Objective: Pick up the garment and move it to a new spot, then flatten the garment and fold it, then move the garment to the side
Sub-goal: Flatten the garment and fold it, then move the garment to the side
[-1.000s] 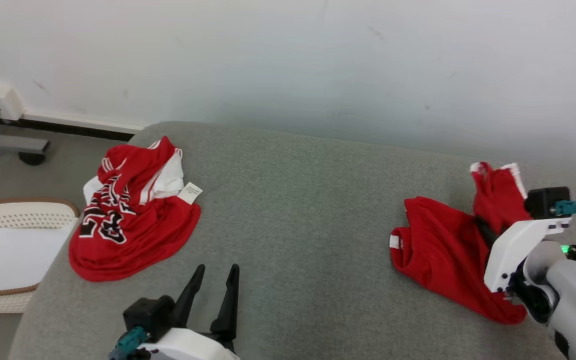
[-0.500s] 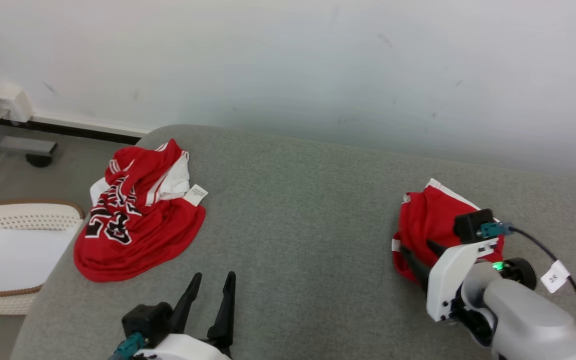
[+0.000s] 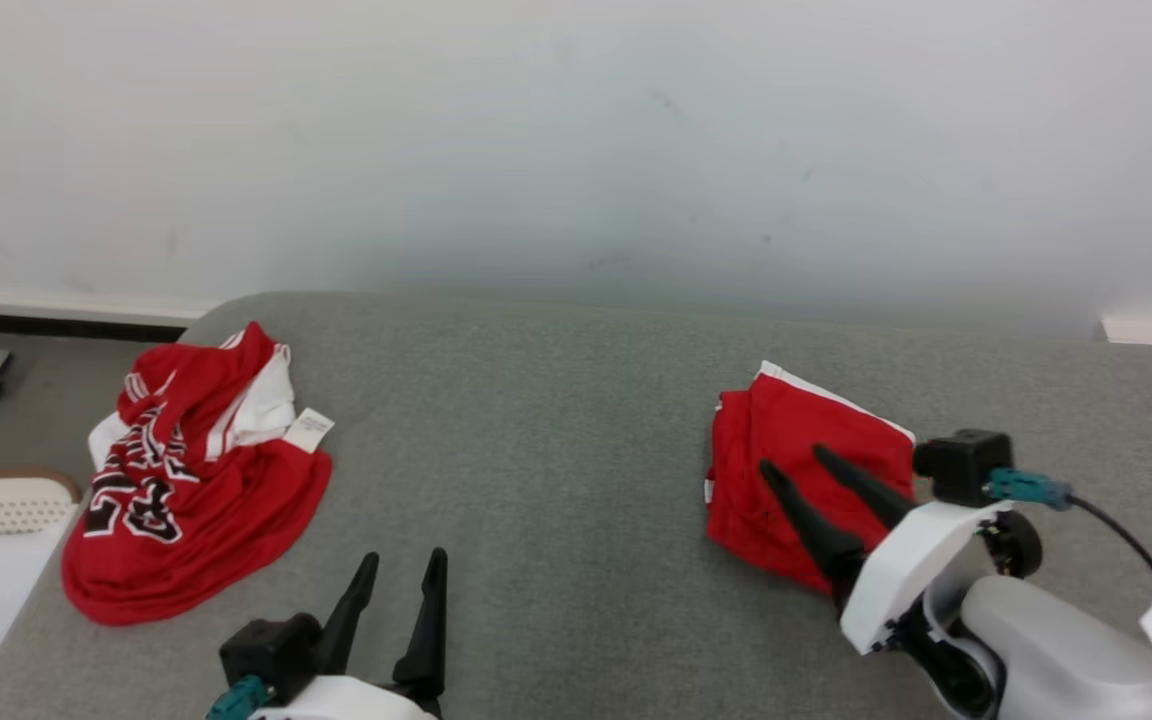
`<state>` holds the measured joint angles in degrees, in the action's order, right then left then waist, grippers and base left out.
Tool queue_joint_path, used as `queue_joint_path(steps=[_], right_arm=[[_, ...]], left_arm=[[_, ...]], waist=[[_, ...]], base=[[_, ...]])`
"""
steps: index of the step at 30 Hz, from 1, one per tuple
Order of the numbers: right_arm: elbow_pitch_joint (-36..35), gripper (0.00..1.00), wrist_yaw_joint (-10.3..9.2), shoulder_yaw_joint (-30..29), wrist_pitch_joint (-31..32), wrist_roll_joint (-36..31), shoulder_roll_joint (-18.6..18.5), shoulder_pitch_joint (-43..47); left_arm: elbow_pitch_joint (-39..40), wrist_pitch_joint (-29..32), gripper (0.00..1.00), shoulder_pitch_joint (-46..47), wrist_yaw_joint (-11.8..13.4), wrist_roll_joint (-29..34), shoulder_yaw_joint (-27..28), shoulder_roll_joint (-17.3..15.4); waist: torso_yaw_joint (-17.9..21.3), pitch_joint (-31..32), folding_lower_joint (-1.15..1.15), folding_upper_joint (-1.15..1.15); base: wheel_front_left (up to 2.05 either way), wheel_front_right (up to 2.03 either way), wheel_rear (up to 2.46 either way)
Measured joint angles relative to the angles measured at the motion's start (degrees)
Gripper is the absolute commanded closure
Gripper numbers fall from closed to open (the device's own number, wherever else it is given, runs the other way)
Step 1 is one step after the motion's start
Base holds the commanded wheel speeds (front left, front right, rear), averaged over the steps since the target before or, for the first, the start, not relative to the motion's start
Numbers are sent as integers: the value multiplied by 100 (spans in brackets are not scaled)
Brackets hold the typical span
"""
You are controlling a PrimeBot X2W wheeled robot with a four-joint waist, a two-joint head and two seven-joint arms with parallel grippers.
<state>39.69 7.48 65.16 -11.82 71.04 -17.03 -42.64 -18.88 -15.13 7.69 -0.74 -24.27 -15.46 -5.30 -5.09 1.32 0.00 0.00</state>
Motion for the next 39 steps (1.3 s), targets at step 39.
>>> queue_joint_path(steps=[39], right_arm=[[-2778, 0, 0, -5922, -333, -4749, 725, 3938]], left_arm=[[1002, 0, 0, -588, -433, 1537, 1252, 236]], waist=[[681, -28, 0, 0]], base=[[0, 0, 0]])
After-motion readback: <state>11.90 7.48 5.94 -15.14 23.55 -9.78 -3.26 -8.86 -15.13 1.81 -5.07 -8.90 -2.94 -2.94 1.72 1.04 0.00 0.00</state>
